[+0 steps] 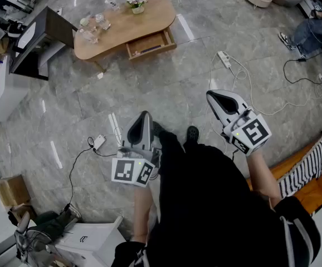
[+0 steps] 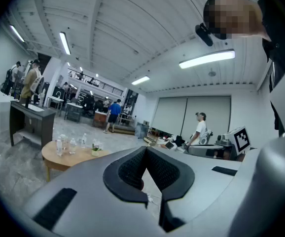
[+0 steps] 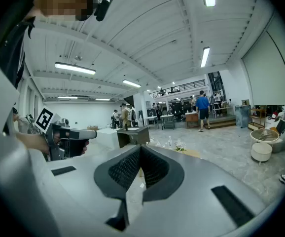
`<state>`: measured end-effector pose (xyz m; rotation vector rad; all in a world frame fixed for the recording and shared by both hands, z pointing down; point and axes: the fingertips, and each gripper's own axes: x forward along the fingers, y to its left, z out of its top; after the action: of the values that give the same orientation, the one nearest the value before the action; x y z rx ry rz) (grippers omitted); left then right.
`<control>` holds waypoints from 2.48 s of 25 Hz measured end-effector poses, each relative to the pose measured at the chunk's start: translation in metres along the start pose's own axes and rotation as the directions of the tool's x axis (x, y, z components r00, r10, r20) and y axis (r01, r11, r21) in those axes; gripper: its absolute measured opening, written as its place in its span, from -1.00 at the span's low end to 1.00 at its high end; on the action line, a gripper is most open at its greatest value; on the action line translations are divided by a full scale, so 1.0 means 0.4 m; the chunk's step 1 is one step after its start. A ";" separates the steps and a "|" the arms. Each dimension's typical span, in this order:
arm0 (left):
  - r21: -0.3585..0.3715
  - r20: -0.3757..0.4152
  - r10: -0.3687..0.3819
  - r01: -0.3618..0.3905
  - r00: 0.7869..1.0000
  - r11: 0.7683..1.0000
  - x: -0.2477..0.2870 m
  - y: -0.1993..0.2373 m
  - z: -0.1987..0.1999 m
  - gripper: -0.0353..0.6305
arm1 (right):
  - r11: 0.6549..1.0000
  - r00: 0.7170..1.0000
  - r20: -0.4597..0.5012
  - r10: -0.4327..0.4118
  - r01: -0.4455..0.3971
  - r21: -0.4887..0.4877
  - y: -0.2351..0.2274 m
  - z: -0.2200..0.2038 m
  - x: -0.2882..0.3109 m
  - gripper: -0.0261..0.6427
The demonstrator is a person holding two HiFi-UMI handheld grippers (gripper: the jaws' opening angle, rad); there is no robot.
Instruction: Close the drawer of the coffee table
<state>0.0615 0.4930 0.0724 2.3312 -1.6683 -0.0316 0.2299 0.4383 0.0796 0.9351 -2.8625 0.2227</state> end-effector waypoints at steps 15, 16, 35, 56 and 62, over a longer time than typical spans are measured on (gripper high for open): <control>0.012 -0.005 0.028 -0.028 1.000 1.000 -0.003 -0.013 0.009 -0.85 | 0.998 0.999 0.034 0.035 -0.036 0.041 -0.014 0.011 -0.009 -0.89; 0.012 -0.006 0.030 -0.030 1.000 0.999 -0.002 -0.013 0.009 -0.85 | 0.997 0.998 0.048 0.047 -0.050 0.061 -0.012 0.016 -0.009 -0.89; 0.004 -0.069 0.011 -0.010 0.998 1.000 0.140 0.186 -0.005 -0.85 | 0.996 0.992 -0.125 -0.015 0.004 -0.089 -0.055 -0.026 0.210 -0.88; 0.086 -0.178 -0.186 0.203 0.966 0.975 0.431 0.510 0.024 -0.85 | 0.986 0.964 -0.209 -0.166 0.167 -0.011 -0.169 -0.033 0.557 -0.88; 0.055 -0.228 -0.165 0.182 0.960 0.982 0.496 0.562 -0.014 -0.85 | 0.985 0.952 -0.256 -0.165 0.173 0.008 -0.237 -0.068 0.609 -0.88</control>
<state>-0.0791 0.2423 0.1579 2.4270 -1.3784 0.2538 0.0928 0.2271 0.1552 1.0654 -2.5371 0.3421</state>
